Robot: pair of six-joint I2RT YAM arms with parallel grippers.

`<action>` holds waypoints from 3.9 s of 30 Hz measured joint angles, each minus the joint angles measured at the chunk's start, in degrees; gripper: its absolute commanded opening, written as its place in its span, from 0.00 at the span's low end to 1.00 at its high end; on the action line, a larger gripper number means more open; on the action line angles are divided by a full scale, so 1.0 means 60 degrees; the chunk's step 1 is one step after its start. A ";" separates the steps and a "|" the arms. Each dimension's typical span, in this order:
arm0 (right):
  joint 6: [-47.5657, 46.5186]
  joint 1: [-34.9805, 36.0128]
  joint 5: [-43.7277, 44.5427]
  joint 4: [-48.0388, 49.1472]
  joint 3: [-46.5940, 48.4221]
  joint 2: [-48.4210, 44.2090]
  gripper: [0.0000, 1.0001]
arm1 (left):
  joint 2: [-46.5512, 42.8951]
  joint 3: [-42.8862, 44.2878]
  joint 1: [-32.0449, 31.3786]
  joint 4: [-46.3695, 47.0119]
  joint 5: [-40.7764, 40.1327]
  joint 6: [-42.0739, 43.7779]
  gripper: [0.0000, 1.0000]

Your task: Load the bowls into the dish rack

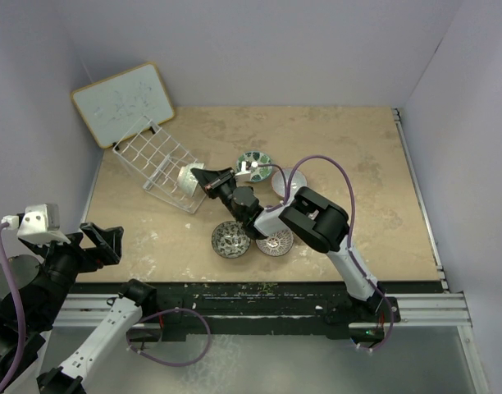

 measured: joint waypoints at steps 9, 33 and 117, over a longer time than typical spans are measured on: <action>0.0076 0.0000 0.0018 -0.0157 0.0000 -0.0007 0.08 | 0.0000 0.0000 -0.0004 0.0004 0.0000 0.0000 0.99; 0.0907 0.0204 0.0466 0.0342 -0.0004 0.0470 0.09 | -0.0084 0.0000 -0.0004 0.0004 0.0197 0.0011 0.99; 0.1293 -0.1668 -0.3027 -0.0856 0.1789 0.1275 0.00 | -0.0087 0.0153 -0.0004 0.0146 0.0441 0.0291 0.99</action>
